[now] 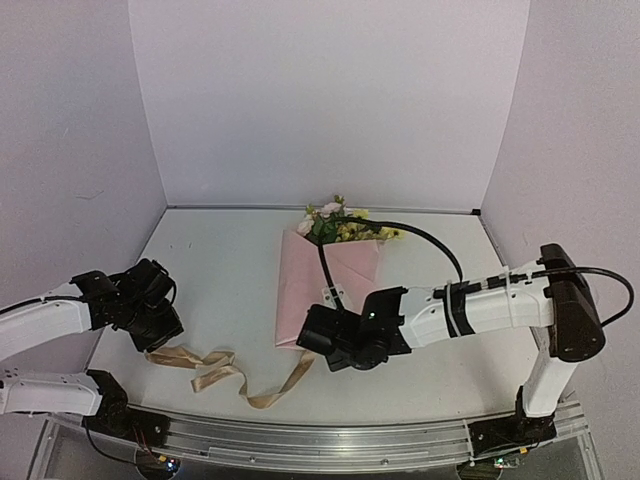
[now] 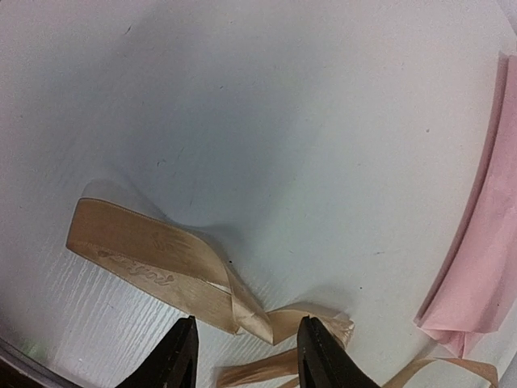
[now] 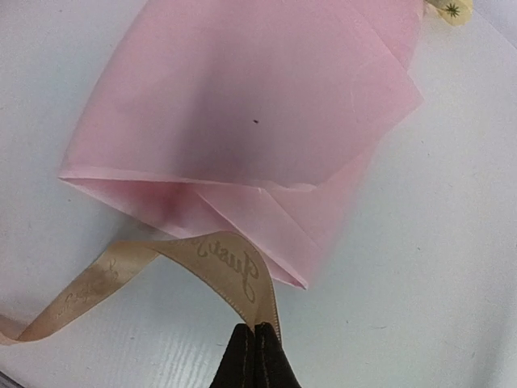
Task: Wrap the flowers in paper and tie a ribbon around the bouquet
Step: Move the right side of the ribbon to the center of the board.
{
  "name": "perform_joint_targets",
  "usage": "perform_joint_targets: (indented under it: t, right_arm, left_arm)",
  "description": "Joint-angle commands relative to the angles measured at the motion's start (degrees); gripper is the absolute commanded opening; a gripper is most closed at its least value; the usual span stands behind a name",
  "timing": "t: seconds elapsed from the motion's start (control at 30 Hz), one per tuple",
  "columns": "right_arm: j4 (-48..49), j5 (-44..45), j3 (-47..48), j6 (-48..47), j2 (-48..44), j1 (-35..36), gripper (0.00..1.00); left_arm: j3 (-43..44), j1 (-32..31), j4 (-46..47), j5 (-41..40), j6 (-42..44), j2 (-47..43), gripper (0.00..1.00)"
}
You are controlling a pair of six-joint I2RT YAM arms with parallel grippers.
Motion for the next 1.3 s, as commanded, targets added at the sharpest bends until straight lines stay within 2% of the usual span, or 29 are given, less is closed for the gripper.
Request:
perform_joint_targets:
  t: [0.0, 0.33, 0.6, 0.87, 0.97, 1.1, 1.17, 1.27]
  right_arm:
    - [0.5, 0.4, -6.2, 3.3, -4.8, -1.1, 0.00]
    - [0.5, -0.8, -21.7, 8.1, -18.6, -7.9, 0.00]
    - [0.5, -0.1, -24.7, 9.6, -22.5, -12.1, 0.00]
    - [0.4, 0.1, -27.3, 9.1, -29.3, -16.9, 0.00]
    - [0.2, 0.5, -27.6, 8.7, -31.9, -17.9, 0.00]
    - [-0.1, 0.7, -28.2, 7.9, -35.4, -19.3, 0.00]
    - [-0.2, 0.7, -28.1, 7.2, -36.9, -20.0, 0.00]
    - [-1.0, 1.1, -27.2, 5.8, -39.1, -20.5, 0.00]
  left_arm:
    - [-3.2, 1.5, 6.5, 0.3, -2.4, 2.9, 0.43]
    - [-8.4, 6.6, 12.3, 1.4, -8.1, 5.6, 0.43]
    - [-9.4, 8.6, 14.2, 1.9, -8.4, 8.6, 0.43]
    - [-8.8, 9.1, 14.8, 0.5, -9.6, 12.3, 0.35]
    - [-8.5, 9.4, 15.9, 0.6, -9.0, 14.4, 0.28]
    - [-5.6, 9.8, 14.6, -2.0, -6.3, 15.6, 0.09]
    - [-2.7, 10.3, 12.3, -4.9, -3.7, 15.1, 0.02]
    - [4.6, 11.1, 6.6, -10.9, 0.9, 12.7, 0.00]
